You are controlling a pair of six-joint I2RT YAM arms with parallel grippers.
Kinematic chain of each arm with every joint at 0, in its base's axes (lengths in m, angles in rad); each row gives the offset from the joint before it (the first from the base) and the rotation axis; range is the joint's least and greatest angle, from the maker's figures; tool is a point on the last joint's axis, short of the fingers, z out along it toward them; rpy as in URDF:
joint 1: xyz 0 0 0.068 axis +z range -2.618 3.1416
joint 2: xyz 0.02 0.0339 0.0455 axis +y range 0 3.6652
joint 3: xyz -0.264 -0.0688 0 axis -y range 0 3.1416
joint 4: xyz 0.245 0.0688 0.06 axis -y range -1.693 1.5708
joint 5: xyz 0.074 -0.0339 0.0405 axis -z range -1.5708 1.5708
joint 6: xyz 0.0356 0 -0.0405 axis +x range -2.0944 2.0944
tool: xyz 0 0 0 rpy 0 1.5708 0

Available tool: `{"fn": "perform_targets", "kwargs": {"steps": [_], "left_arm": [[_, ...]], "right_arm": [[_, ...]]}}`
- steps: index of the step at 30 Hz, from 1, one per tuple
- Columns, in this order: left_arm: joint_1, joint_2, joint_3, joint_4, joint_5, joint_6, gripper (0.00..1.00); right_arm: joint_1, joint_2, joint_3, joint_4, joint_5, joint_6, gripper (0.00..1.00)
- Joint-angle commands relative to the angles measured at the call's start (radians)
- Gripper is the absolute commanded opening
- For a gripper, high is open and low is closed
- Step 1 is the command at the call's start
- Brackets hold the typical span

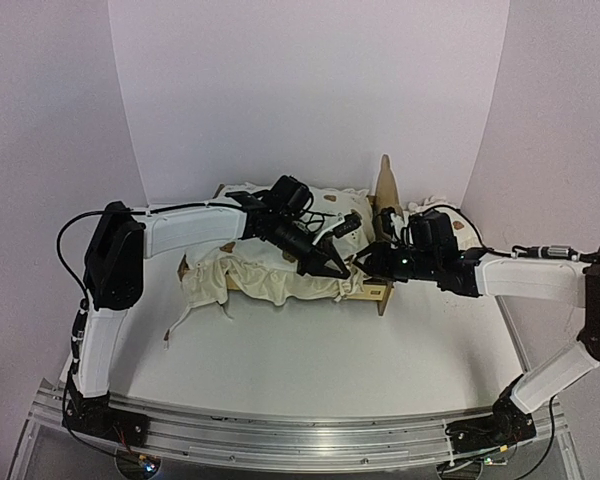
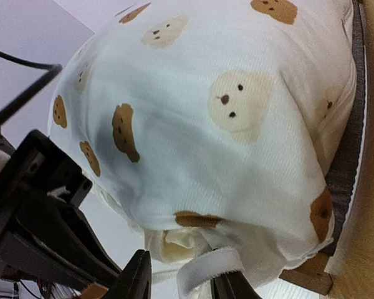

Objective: Set up the pet bed

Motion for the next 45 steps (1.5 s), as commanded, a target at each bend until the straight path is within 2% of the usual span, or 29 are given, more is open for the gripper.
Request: {"fn": "perform_targets", "kwargs": {"steps": [1,7,11,14,16,20,22,27,33,36,41,45], "left_arm": [[0.018,-0.029,0.019,0.040,-0.018,0.009,0.00],[0.029,-0.019,0.026,0.071,-0.024,0.013,0.00],[0.030,-0.017,0.020,0.085,-0.016,0.011,0.00],[0.030,-0.017,0.015,0.096,-0.016,0.013,0.00],[0.031,-0.015,0.015,0.103,-0.018,0.013,0.00],[0.030,-0.013,0.014,0.116,-0.019,0.007,0.00],[0.029,-0.014,0.011,0.126,-0.016,0.004,0.00],[0.029,-0.022,-0.001,0.137,-0.017,0.002,0.00],[0.029,-0.025,-0.008,0.150,-0.015,0.000,0.00],[0.029,-0.023,-0.011,0.163,-0.010,-0.005,0.00],[0.031,-0.025,-0.016,0.170,-0.009,-0.006,0.00],[0.034,-0.024,-0.017,0.174,-0.007,-0.014,0.00]], "right_arm": [[-0.001,-0.112,-0.037,-0.223,0.007,-0.047,0.39],[0.005,-0.289,-0.189,-0.251,-0.099,-0.130,0.50],[0.051,-0.331,-0.314,-0.110,-0.096,-0.188,0.51],[0.139,-0.291,-0.451,0.154,0.026,-0.245,0.48],[0.217,-0.192,-0.538,0.424,0.159,-0.284,0.48],[0.295,0.165,-0.550,0.979,0.337,-0.336,0.47],[0.311,0.337,-0.496,1.161,0.399,-0.376,0.45],[0.315,0.539,-0.330,1.181,0.563,-0.388,0.44],[0.315,0.621,-0.249,1.181,0.718,-0.367,0.44],[0.315,0.660,-0.205,1.181,0.728,-0.368,0.43],[0.311,0.698,-0.166,1.180,0.785,-0.359,0.26],[0.291,0.702,-0.166,1.180,0.806,-0.337,0.21]]}}
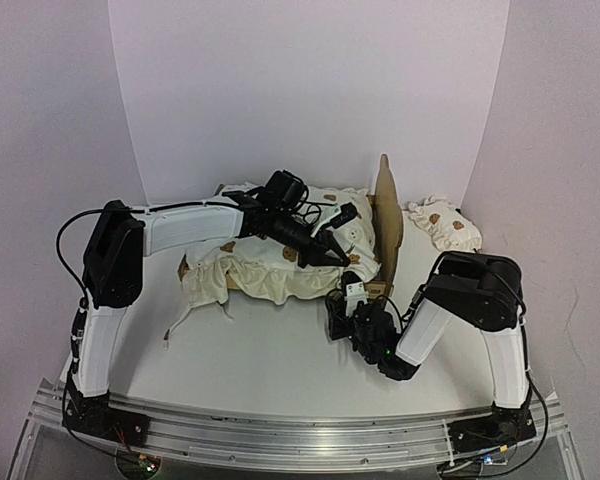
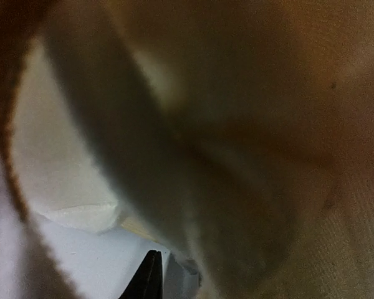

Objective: Set up the pet bed

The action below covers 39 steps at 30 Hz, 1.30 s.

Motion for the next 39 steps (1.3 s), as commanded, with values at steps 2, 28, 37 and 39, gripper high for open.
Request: {"fn": "perform_targets", "kwargs": {"steps": [2,28,37,39], "left_arm": [[0.006,-0.022,-0.002,0.053,0.025,-0.020,0.00],[0.019,-0.018,-0.029,0.045,0.013,0.019,0.00],[0.003,-0.034,-0.208,0.003,0.077,0.185,0.00],[-0.007,-0.029,-0.238,-0.009,0.074,0.231,0.01]], "right_arm": [[-0.041,0.017,0.045,0.057,0.069,0.034,0.21],[-0.049,-0.489,-0.334,-0.253,-0.329,0.175,0.00],[-0.051,-0.997,-0.250,-1.192,-0.608,0.190,0.00],[-0.052,-1.016,-0.196,-1.327,-0.643,0.195,0.00]]}}
